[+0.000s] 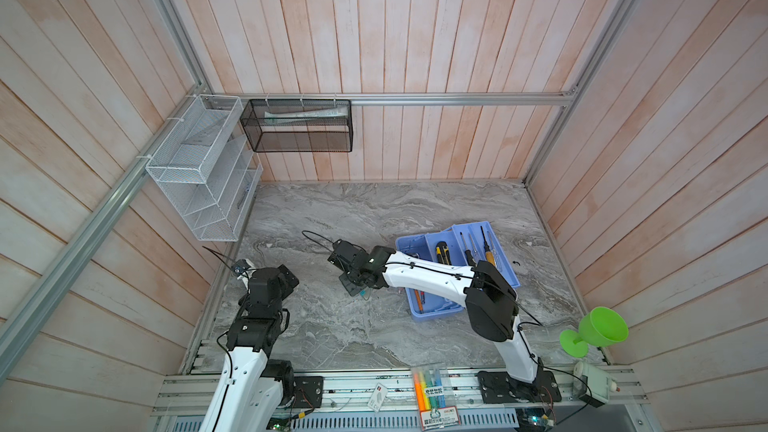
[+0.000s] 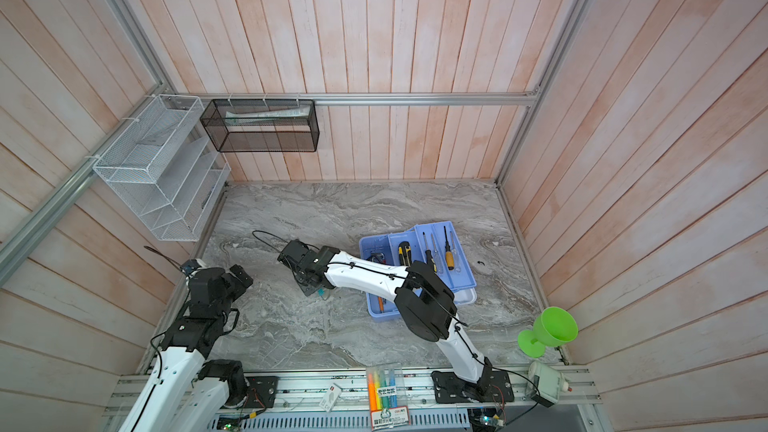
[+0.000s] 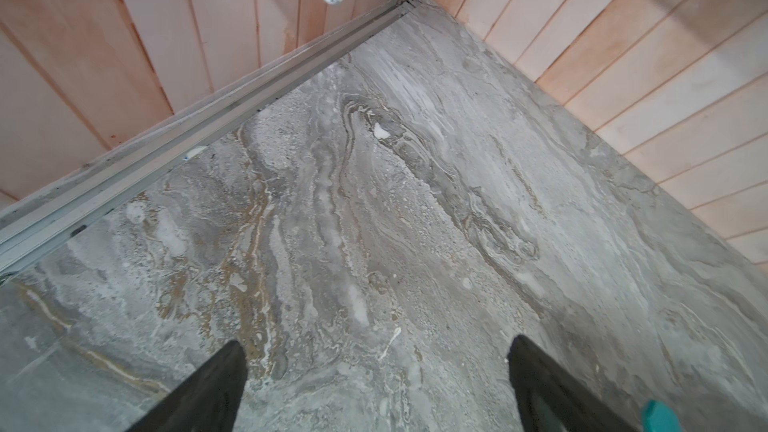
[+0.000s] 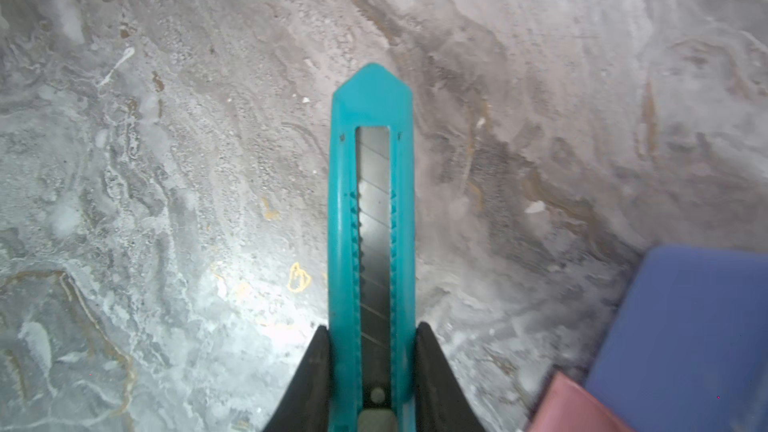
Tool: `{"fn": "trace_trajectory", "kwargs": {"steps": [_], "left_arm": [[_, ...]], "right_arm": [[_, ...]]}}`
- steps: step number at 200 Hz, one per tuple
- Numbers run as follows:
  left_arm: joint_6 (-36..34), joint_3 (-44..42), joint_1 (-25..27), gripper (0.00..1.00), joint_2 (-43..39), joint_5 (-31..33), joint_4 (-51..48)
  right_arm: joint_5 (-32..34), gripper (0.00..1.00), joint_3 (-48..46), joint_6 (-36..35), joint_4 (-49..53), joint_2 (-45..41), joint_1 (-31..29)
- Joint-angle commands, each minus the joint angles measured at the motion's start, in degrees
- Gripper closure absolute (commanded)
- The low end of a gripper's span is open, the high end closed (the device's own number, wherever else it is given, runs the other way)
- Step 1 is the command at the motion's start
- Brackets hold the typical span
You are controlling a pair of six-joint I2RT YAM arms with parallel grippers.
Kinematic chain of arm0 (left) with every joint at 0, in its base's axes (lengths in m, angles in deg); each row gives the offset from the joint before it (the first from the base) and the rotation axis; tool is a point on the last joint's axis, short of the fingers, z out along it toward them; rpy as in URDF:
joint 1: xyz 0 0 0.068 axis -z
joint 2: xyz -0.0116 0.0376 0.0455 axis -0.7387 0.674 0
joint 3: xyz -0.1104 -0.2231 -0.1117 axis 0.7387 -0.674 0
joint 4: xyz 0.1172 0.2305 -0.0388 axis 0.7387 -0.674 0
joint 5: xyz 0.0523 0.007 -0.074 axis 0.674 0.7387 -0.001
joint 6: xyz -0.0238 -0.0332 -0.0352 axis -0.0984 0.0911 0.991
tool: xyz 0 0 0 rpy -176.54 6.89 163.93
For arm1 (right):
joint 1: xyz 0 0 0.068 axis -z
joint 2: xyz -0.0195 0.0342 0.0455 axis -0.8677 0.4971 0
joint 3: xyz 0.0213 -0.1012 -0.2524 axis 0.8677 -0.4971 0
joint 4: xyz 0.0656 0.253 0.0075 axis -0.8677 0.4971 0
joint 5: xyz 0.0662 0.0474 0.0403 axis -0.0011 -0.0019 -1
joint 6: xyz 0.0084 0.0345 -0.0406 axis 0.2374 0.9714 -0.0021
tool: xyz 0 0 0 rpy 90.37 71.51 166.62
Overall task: Pack the tool kit
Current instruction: 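Carry the teal knife into the tray while the left arm reaches toward it, then release the teal knife and raise the right gripper while the left gripper approaches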
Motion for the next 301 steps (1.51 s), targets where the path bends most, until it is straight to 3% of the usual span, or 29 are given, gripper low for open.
{"fn": "trace_trajectory", "kwargs": {"steps": [1, 30, 74, 139, 179, 217, 267, 301], "left_arm": [[-2.9, -1.5, -0.3, 0.00, 0.3, -6.6, 4.8], [-5.1, -2.9, -0.3, 0.00, 1.7, -14.7, 9.6], [-4.9, -3.0, 3.0, 0.00, 4.6, -20.2, 12.7], [-1.7, -3.0, 22.8, 0.00, 14.5, -14.4, 20.7], [1.2, -2.3, 30.8, 0.00, 22.9, -13.7, 27.1], [2.4, 1.5, 36.9, 0.00, 30.4, -12.3, 30.0], [4.8, 3.8, 40.8, 0.00, 36.7, -13.3, 33.9], [5.8, 5.4, 41.4, 0.00, 38.8, -16.0, 37.3]], "right_arm": [[0.9, 0.91, -4.3, 1.4, -1.8, -6.6, 4.2], [4.1, 0.91, -11.3, 2.5, -2.2, -14.7, 8.4], [5.9, 0.92, -19.2, 1.9, 0.4, -22.6, 14.8], [6.9, 0.92, -32.4, 2.1, 0.0, -32.6, 22.5], [5.9, 0.92, -36.6, 1.6, -0.1, -34.8, 25.6], [10.4, 0.89, -35.3, 1.6, 2.5, -33.2, 26.1], [11.6, 0.65, -33.5, 1.2, 5.8, -30.6, 26.5], [10.3, 0.55, -32.0, 1.5, 5.7, -32.2, 26.4]]}}
